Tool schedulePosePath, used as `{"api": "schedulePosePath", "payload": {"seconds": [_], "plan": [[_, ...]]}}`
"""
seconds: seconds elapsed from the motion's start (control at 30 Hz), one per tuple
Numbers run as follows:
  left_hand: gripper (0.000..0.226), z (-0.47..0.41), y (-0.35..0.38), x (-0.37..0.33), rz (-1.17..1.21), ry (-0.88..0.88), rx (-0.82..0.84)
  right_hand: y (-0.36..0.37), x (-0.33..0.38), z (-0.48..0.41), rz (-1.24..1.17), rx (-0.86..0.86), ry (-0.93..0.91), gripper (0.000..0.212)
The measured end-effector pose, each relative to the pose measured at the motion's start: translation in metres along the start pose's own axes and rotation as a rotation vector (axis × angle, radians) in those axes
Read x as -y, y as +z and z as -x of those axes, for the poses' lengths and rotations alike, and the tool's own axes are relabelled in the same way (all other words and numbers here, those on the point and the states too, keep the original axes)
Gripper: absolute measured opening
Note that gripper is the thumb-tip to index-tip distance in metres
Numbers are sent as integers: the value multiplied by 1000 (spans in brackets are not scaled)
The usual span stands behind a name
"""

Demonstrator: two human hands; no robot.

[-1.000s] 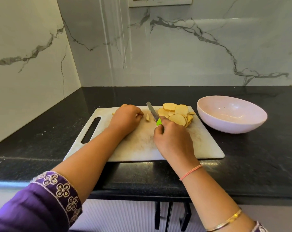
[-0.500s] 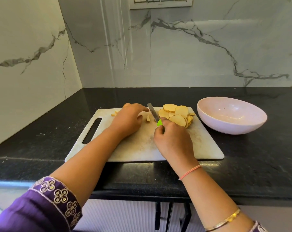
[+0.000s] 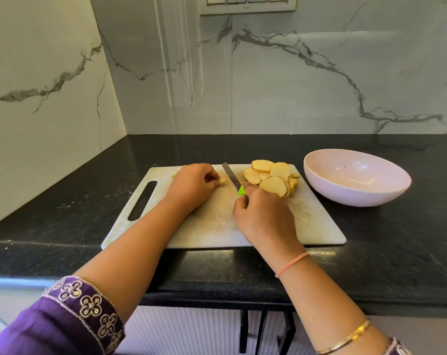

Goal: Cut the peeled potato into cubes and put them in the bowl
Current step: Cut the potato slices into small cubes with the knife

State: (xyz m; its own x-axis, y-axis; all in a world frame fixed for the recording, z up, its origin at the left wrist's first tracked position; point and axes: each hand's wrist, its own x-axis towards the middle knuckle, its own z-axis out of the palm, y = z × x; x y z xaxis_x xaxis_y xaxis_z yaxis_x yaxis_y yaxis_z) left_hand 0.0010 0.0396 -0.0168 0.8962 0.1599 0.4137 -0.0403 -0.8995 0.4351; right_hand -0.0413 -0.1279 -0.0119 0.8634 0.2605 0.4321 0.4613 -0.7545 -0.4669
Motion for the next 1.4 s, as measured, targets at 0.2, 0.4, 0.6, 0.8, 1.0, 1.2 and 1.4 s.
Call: {"api": "schedulePosePath", "payload": {"seconds": [0.2, 0.4, 0.6, 0.8, 1.0, 1.2, 1.4], "plan": [[12, 1, 0, -2, 26, -9, -13, 5, 5, 0, 76, 28, -51, 37], [13, 0, -2, -1, 4, 0, 10, 7, 11, -3, 125, 56, -61, 34], [10, 2, -1, -5, 18, -14, -7, -4, 16, -11, 132, 180, -22, 24], [7, 2, 1, -8, 40, -47, -23, -6, 23, -5, 220, 196, -46, 18], [6, 0, -2, -2, 8, -62, -43, -8, 25, 15, 283, 121, -132, 21], [11, 0, 1, 10, -18, -145, -92, -26, 11, 12, 146, 114, -89, 32], [23, -1, 3, 9, -90, -85, -47, -23, -9, 0, -22, 50, 12, 40]]}}
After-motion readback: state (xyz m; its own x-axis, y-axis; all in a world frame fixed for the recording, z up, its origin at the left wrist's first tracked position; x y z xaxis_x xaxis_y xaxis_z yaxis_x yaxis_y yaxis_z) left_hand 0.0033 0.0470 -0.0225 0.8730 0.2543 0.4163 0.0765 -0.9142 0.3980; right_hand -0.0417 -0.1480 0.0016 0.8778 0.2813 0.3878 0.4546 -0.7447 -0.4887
